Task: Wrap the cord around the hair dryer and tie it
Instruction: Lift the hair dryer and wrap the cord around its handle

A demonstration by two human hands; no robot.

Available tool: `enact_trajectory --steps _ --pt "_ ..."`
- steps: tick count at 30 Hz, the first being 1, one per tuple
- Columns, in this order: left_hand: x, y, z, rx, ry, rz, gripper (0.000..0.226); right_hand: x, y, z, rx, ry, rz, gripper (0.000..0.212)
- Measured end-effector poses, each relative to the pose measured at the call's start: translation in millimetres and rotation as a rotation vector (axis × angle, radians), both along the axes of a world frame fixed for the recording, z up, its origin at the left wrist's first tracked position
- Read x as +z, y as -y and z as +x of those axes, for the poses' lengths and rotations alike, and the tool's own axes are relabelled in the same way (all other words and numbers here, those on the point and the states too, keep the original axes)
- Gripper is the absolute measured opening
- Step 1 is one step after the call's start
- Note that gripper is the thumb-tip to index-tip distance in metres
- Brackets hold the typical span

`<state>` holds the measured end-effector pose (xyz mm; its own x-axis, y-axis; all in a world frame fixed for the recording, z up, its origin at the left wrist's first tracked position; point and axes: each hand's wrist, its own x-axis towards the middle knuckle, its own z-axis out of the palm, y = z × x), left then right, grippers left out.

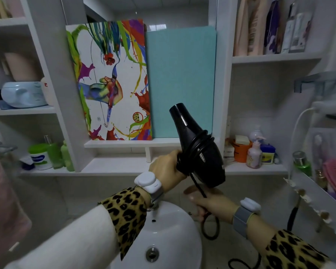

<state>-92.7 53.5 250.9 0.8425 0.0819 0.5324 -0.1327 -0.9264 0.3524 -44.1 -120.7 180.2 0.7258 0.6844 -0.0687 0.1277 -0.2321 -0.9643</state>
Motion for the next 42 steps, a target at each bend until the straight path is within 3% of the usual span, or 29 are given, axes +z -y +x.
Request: enact_trajectory --steps 3,8,11,14,16,21,24,30,34,38,42 --pt "0 -7 -4 0.051 -0.027 0.052 0.034 -7 11 12 -0.235 0.205 -0.038 0.014" --pt "2 -12 -5 0.066 -0.039 -0.126 0.029 -32 18 27 -0.361 0.443 -0.127 0.012" --pt "9 -13 -5 0.091 -0.016 -0.150 0.028 -32 4 27 -0.470 0.485 -0.066 0.006" --pt "16 -9 -3 0.094 -0.028 -0.177 0.024 -13 -24 23 -0.513 0.534 0.008 0.013" --pt "23 -5 -1 0.093 -0.008 -0.182 0.023 3 -40 21 -0.520 0.627 -0.055 0.024" --pt "39 5 0 0.114 0.019 -0.128 0.023 29 -51 19 -0.509 0.602 -0.165 0.038" --pt "51 1 0 0.144 0.006 -0.070 0.029 42 -52 11 -0.432 0.539 -0.099 0.045" --pt "55 -12 -6 0.198 -0.021 0.208 0.031 44 -45 -20 -0.227 0.460 -0.104 0.026" --pt "51 -24 -16 0.317 -0.060 0.398 0.015 47 -28 -38 -0.149 0.450 -0.194 0.023" --pt "38 -28 -28 0.435 -0.158 0.529 0.013 61 -24 -44 -0.085 0.847 -0.493 0.024" --pt "31 -17 -33 0.336 -0.226 0.750 0.014 86 -29 -50 0.036 1.261 -0.758 0.019"
